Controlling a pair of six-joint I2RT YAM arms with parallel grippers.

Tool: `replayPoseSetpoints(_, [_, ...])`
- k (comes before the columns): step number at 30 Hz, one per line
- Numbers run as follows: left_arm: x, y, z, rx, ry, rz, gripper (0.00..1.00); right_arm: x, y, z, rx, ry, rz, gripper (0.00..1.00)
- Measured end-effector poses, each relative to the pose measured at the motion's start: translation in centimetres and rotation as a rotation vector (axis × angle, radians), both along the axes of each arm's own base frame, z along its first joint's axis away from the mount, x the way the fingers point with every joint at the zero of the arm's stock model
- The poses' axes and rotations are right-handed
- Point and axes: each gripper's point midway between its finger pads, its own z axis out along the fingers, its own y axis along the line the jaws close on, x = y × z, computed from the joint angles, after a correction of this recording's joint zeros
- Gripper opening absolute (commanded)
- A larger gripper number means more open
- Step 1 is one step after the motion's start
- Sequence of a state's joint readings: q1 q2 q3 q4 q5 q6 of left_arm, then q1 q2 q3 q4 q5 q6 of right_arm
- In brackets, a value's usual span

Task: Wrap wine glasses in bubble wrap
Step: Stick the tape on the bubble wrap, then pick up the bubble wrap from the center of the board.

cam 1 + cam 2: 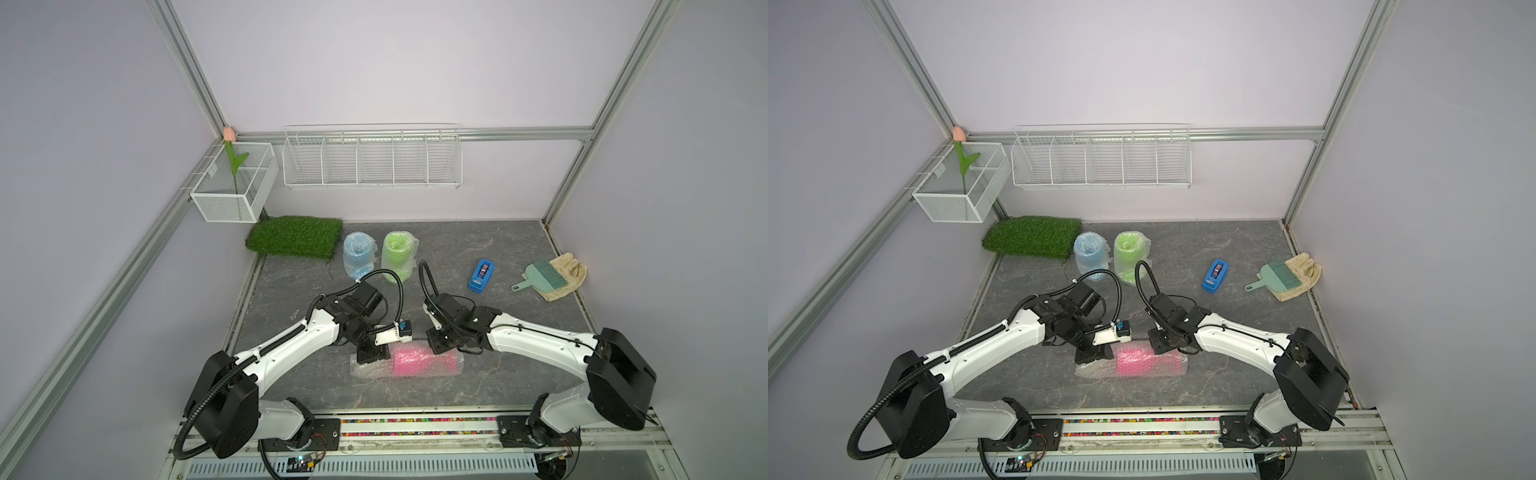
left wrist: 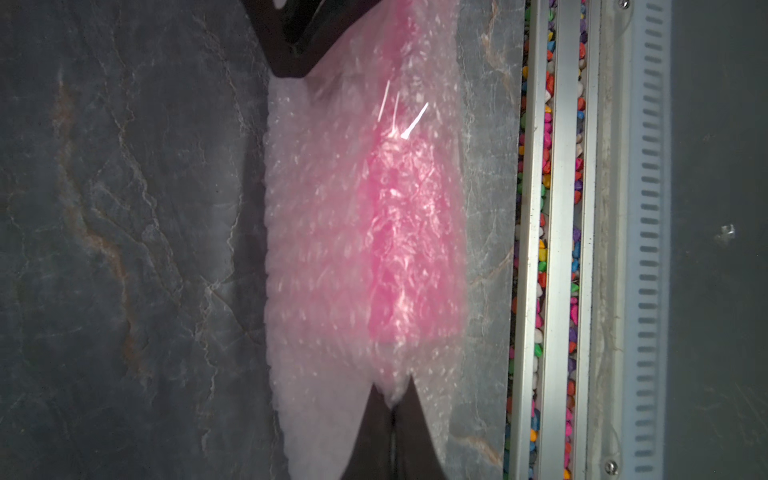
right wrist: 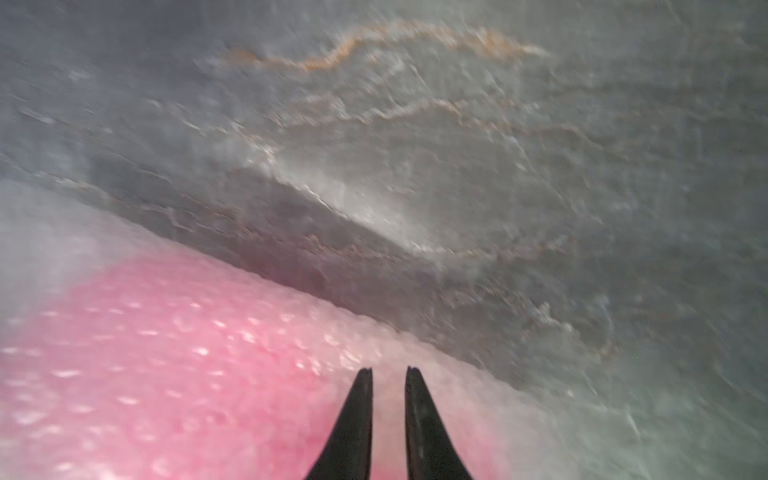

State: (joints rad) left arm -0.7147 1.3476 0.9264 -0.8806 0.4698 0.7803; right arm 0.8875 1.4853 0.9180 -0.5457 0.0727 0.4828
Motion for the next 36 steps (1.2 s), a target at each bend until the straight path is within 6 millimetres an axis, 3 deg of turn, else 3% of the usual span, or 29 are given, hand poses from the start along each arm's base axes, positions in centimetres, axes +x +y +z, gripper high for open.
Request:
replayPoseSetpoints(5, [0.1,0.1,-0.1,0.006,-0.005,0.002,0.0,-1.1,-4.3,-1.1,-0.153,0.085,-0.069,0.26])
replayPoseSetpoints(8, [0.1,0.1,-0.1,0.008,-0.007,0.001,0.0,-1.0,-6.7,-0.7,-0.193,0.114,-0.13,0.33])
replayPoseSetpoints(10, [0.1,0.1,-0.1,0.01,-0.009,0.002,0.0,-0.5,-7.8,0.7,-0.183,0.105,-0.166,0.42])
replayPoseSetpoints(12, [0.1,0.1,0.0,0.006,-0.013,0.002,0.0,0.4,-8.0,2.9,-0.136,0.061,-0.173,0.63])
replayPoseSetpoints(15, [0.1,0.1,0.3,0.001,-0.021,0.001,0.0,0.8,-6.5,6.3,-0.022,-0.008,-0.099,0.71])
replayPoseSetpoints(17, [0.1,0.1,0.3,-0.001,-0.023,-0.001,0.0,0.6,-5.1,7.8,0.054,-0.027,-0.008,0.68])
replayPoseSetpoints(23, [0.1,0.1,0.5,-0.006,-0.031,-0.004,0.0,-1.4,-0.9,9.3,0.195,-0.089,0.35,0.81])
replayPoseSetpoints(29, [0.1,0.2,0.6,-0.008,-0.037,-0.007,0.0,-4.0,0.9,8.7,0.198,-0.179,0.695,0.8])
replayPoseSetpoints(36, [0.1,0.2,0.6,-0.01,-0.043,-0.011,0.0,-4.6,1.5,4.6,0.112,-0.141,0.88,0.67])
